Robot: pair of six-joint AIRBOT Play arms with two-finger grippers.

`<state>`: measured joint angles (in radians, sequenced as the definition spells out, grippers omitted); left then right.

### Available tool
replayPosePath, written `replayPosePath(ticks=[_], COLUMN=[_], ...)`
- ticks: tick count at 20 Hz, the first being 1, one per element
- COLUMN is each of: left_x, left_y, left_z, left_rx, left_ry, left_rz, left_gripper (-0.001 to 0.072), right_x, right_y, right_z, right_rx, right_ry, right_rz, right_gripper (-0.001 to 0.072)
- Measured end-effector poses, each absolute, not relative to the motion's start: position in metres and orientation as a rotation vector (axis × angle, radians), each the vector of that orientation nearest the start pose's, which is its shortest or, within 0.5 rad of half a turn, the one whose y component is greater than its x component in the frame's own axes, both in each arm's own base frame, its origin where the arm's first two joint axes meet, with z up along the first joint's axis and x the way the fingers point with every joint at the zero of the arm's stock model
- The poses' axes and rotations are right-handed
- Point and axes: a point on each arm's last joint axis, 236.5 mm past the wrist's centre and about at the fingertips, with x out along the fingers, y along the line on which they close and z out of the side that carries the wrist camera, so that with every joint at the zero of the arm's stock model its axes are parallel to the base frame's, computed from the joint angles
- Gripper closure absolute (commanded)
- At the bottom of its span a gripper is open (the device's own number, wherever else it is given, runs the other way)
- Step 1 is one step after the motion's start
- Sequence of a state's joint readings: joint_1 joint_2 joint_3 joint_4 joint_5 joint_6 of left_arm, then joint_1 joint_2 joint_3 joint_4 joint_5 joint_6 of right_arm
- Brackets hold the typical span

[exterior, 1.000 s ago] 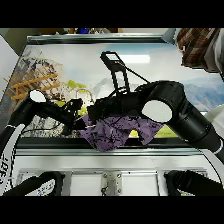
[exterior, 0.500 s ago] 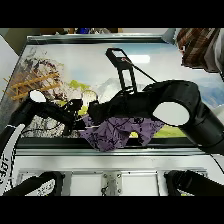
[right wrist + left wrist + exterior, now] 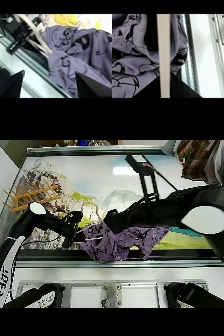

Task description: Fold the clothes and pants, and hang the long-sleeved shirts on hangers.

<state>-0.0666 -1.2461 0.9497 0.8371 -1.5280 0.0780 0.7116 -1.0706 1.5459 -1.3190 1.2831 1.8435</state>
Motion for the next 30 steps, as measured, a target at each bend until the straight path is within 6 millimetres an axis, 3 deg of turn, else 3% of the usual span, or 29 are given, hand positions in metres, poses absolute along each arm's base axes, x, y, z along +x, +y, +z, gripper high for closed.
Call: replayPosePath(ticks=[1, 3, 4, 9, 12, 13, 14, 15, 17, 26, 30], left_x=[0.242, 0.242, 0.242, 0.240, 0.239, 0.239, 0.239, 0.238, 0.238, 0.236, 0.236], left_y=[-0.175, -0.175, -0.175, -0.175, -0.175, -0.174, -0.174, -0.174, -0.174, -0.174, -0.174], left_z=[0.014, 0.014, 0.014, 0.014, 0.015, 0.015, 0.015, 0.015, 0.015, 0.016, 0.016], left_rx=[0.542, 0.542, 0.542, 0.540, 0.539, 0.539, 0.538, 0.537, 0.536, 0.533, 0.533], left_ry=[0.799, 0.799, 0.799, 0.801, 0.802, 0.803, 0.803, 0.804, 0.805, 0.807, 0.807], left_rz=[-1.642, -1.642, -1.642, -1.646, -1.650, -1.651, -1.653, -1.654, -1.658, -1.664, -1.664], left_gripper=[0.0692, 0.0692, 0.0692, 0.0692, 0.0692, 0.0693, 0.0692, 0.0692, 0.0692, 0.0692, 0.0692], right_x=[0.258, 0.260, 0.259, 0.264, 0.272, 0.274, 0.275, 0.275, 0.275, 0.267, 0.271], right_y=[0.283, 0.252, 0.235, 0.149, 0.108, 0.100, 0.094, 0.092, 0.093, 0.144, 0.136], right_z=[0.238, 0.238, 0.236, 0.227, 0.227, 0.227, 0.228, 0.227, 0.225, 0.241, 0.243], right_rx=[0.090, 0.040, 0.021, 0.031, 0.088, 0.120, 0.158, 0.180, 0.212, 0.210, 0.094], right_ry=[0.943, 0.950, 0.956, 0.939, 0.913, 0.914, 0.915, 0.918, 0.933, 0.889, 0.801], right_rz=[0.738, 0.712, 0.698, 0.565, 0.450, 0.416, 0.391, 0.383, 0.392, 0.726, 0.810], right_gripper=[0.0036, 0.0295, 0.0354, 0.0352, 0.0351, 0.0292, 0.0077, 0.0022, 0.0022, 0.0024, 0.0024])
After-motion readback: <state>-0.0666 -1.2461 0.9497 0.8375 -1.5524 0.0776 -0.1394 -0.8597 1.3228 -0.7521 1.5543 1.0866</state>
